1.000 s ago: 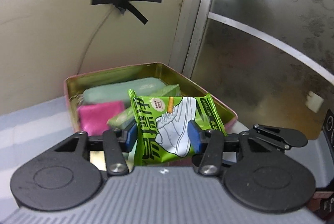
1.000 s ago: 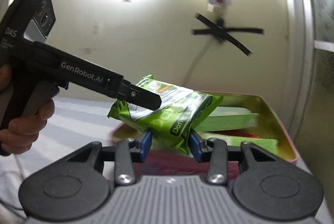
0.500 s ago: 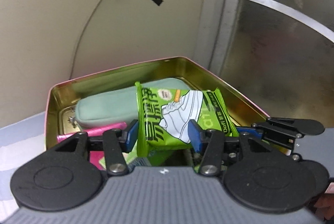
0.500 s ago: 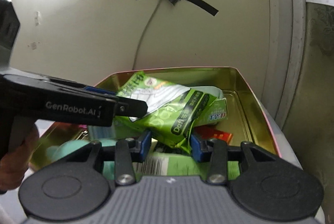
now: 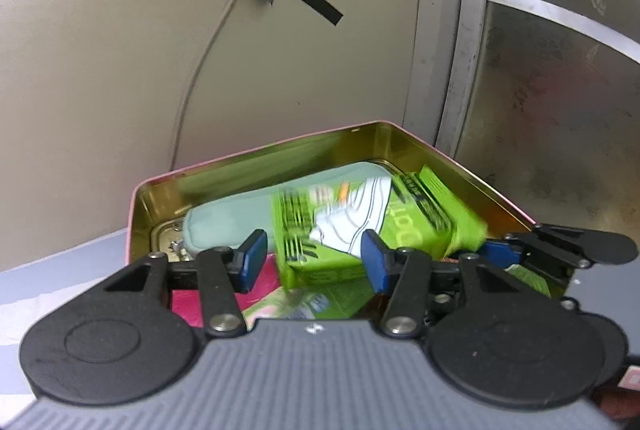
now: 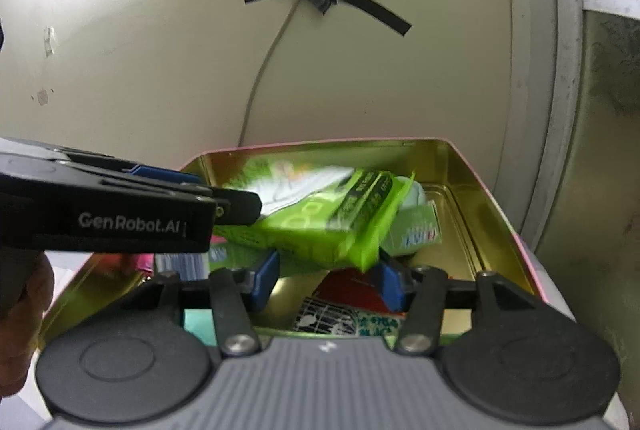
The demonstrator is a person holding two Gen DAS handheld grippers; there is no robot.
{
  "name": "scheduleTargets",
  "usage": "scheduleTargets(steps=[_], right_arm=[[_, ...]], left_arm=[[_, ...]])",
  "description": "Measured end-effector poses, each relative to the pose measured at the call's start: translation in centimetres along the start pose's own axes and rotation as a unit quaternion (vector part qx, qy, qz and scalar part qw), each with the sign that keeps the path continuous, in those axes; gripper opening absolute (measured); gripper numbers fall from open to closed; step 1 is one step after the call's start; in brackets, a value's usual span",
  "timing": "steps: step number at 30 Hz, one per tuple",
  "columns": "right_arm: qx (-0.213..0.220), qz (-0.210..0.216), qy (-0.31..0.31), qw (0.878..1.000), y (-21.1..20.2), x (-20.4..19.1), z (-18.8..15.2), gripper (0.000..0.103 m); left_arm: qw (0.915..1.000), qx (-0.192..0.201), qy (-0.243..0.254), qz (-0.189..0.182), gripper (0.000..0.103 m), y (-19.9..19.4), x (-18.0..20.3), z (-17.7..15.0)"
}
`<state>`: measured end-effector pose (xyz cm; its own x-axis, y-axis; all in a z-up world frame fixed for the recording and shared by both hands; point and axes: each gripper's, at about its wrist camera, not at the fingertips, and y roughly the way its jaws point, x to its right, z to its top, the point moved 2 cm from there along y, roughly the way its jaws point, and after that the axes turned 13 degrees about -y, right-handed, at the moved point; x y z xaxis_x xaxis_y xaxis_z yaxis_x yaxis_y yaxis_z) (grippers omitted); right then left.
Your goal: Organize objects
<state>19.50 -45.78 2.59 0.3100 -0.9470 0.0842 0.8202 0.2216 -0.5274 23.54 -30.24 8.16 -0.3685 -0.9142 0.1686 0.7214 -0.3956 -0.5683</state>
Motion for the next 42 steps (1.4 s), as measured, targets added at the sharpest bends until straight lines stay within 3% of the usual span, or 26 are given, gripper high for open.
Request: scheduleTargets(steps=[16, 20, 26, 28, 31, 37, 42], right_arm=[[0.047, -0.009, 0.014, 0.999, -8.5, -1.8, -0.9, 0.053], [0.063, -0.007, 0.033, 0.997, -11.2, -3.5, -3.0, 0.053], [0.09, -0.007, 0.089, 0.992, -15.7, -6.5, -6.7, 0.067], [0.096, -0.006, 0.105, 0.99, -17.0, -7.5, -7.8, 0.07], [0.103, -0.012, 0.12, 0.987, -19.1, -9.1, -9.4, 0.077], [0.1, -0.023, 0.107, 0.989, -21.8, -13.0, -10.8, 0.096], [0.106, -0.019, 0.098, 0.989, -23.5, -15.3, -10.9, 0.103]], left_arm=[[0.9992, 0.021, 0.01, 0.033, 0.055, -7.1, 1.0, -2.2], [0.9984, 0.028, 0.006, 0.05, 0.066, -10.0, 0.9, -4.1], [0.9975, 0.039, 0.019, 0.056, 0.074, -15.1, -1.1, -8.2], [0.997, 0.046, 0.014, 0.061, 0.09, -16.6, -2.2, -9.3], [0.9946, 0.071, 0.009, 0.076, 0.102, -19.2, -3.8, -11.3], [0.993, 0.069, -0.027, 0.091, 0.103, -22.6, -6.6, -14.6], [0.989, 0.058, -0.017, 0.135, 0.103, -23.8, -7.5, -17.2]])
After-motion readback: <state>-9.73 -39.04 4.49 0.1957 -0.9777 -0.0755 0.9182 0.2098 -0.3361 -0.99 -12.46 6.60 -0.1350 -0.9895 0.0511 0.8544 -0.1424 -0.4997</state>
